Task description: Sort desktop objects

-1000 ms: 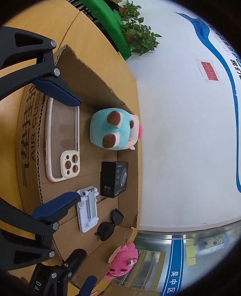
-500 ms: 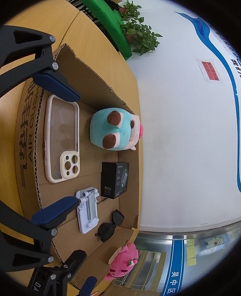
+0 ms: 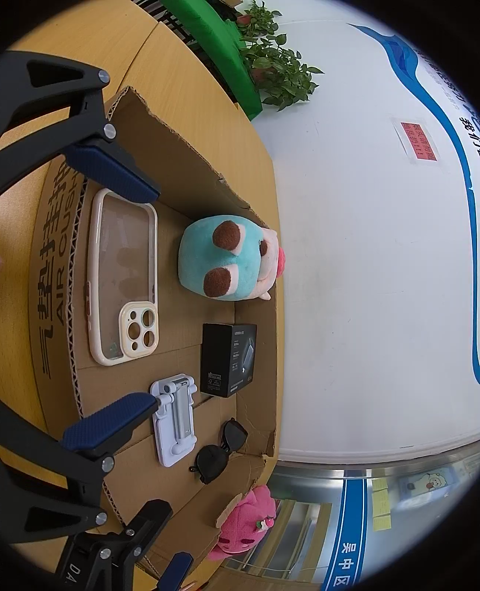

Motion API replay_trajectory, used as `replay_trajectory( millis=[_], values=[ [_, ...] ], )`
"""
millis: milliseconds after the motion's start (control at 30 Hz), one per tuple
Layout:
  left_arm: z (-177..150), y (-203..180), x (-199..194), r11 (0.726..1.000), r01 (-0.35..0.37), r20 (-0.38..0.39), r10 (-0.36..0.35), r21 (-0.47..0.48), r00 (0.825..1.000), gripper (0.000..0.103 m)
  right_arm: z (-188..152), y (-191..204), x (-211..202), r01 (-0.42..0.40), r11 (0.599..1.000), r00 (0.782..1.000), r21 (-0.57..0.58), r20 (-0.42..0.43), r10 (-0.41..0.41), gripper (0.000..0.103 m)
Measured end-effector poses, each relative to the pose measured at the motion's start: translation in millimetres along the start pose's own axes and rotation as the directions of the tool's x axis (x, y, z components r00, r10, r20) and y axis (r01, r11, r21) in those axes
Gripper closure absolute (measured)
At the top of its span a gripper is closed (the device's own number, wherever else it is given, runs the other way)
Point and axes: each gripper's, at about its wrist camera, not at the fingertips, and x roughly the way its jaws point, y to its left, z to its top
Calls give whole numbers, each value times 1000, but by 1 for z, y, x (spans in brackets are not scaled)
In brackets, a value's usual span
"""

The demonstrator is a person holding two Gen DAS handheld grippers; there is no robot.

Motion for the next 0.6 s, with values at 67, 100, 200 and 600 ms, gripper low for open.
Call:
replay_trajectory(
  millis=[67, 100, 200, 600],
  values=[
    [0, 0, 0, 1000, 0, 0, 0, 0, 1000, 1, 0, 0, 0, 0, 1000, 1000, 0, 0, 0, 0],
    [0, 0, 0, 1000, 0, 0, 0, 0, 1000, 1, 0, 0, 0, 0, 1000, 1000, 0, 0, 0, 0],
    [0, 0, 0, 1000, -1, 0, 1, -1, 1000, 1, 0, 0, 0, 0, 1000, 1000, 0, 0, 0, 0],
    [0, 0, 0, 1000, -3, 0, 3, -3, 1000, 1, 0, 0, 0, 0, 1000, 1000, 0, 0, 0, 0]
  ],
)
